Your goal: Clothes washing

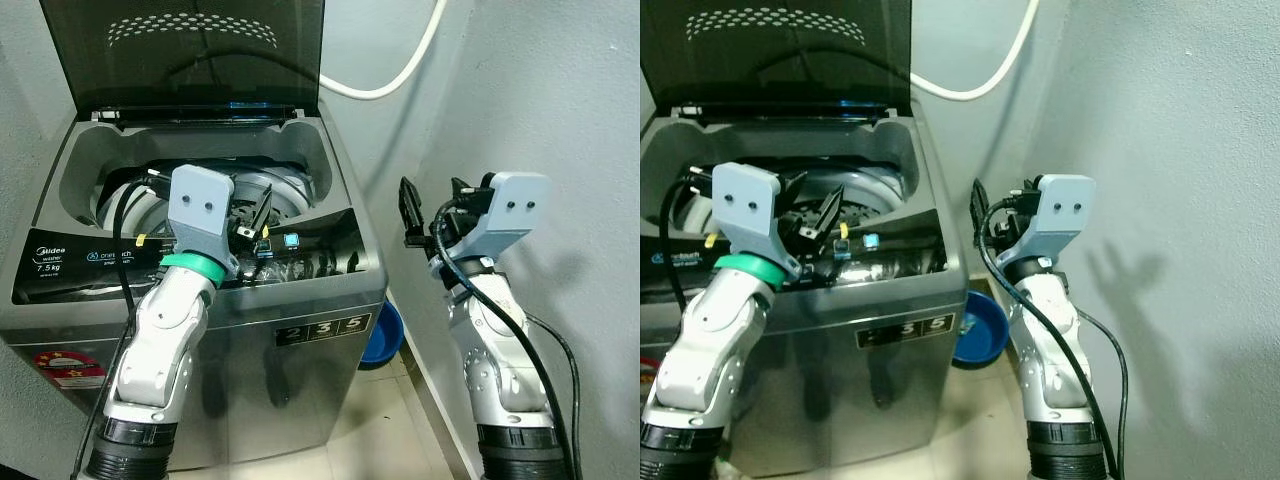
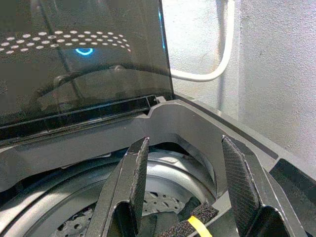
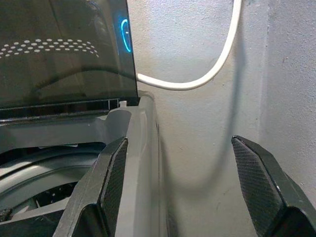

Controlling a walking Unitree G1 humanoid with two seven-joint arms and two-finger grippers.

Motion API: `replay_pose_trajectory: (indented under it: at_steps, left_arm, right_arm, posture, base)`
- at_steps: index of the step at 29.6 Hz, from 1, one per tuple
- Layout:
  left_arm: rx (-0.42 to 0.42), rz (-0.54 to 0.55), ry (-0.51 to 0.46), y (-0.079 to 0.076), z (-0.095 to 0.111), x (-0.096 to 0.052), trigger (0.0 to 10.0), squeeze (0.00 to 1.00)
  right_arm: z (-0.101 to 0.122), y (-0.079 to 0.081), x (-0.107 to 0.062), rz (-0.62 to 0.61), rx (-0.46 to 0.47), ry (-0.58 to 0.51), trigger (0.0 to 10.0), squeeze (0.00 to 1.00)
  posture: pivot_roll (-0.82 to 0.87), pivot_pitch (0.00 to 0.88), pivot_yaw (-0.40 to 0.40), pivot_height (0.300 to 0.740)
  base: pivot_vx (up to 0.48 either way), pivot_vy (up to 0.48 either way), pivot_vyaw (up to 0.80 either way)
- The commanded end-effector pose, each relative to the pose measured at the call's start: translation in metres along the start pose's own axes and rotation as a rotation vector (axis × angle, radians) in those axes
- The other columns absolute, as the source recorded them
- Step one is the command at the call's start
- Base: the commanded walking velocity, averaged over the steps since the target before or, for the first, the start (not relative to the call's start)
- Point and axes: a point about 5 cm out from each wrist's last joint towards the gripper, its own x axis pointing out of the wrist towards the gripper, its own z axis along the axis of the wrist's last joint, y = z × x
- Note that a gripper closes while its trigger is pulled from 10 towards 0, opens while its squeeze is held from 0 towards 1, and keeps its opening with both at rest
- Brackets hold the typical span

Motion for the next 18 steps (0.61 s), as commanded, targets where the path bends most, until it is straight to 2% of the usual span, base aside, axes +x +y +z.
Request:
replay_pose_trajectory:
  at_steps: [1,10,13,18]
  left_arm:
    - [-0.001,-0.002,0.001,-0.001,-0.001,-0.001,10.0,0.0]
    - [-0.025,-0.018,0.023,-0.003,-0.004,-0.003,10.0,0.0]
    - [0.003,-0.018,0.039,-0.001,-0.008,-0.009,10.0,0.0]
    - [0.011,-0.011,0.039,0.001,-0.009,-0.007,10.0,0.0]
  right_arm:
    - [-0.005,-0.001,-0.003,-0.01,-0.007,0.016,10.0,0.0]
    - [-0.006,-0.003,-0.004,-0.031,-0.012,0.017,10.0,0.0]
    - [-0.007,-0.012,-0.007,-0.069,-0.029,0.022,10.0,0.0]
    - [-0.008,-0.017,-0.007,-0.076,-0.044,0.021,10.0,0.0]
  posture:
    - [0.06,0.049,0.001,0.74]
    - [0.05,0.056,0.007,0.74]
    - [0.05,0.074,0.002,0.74]
    - [0.05,0.052,0.011,0.74]
  base:
    - [0.0,0.0,0.0]
    - [0.0,0.0,0.0]
    - [0.0,0.0,0.0]
    - [0.0,0.0,0.0]
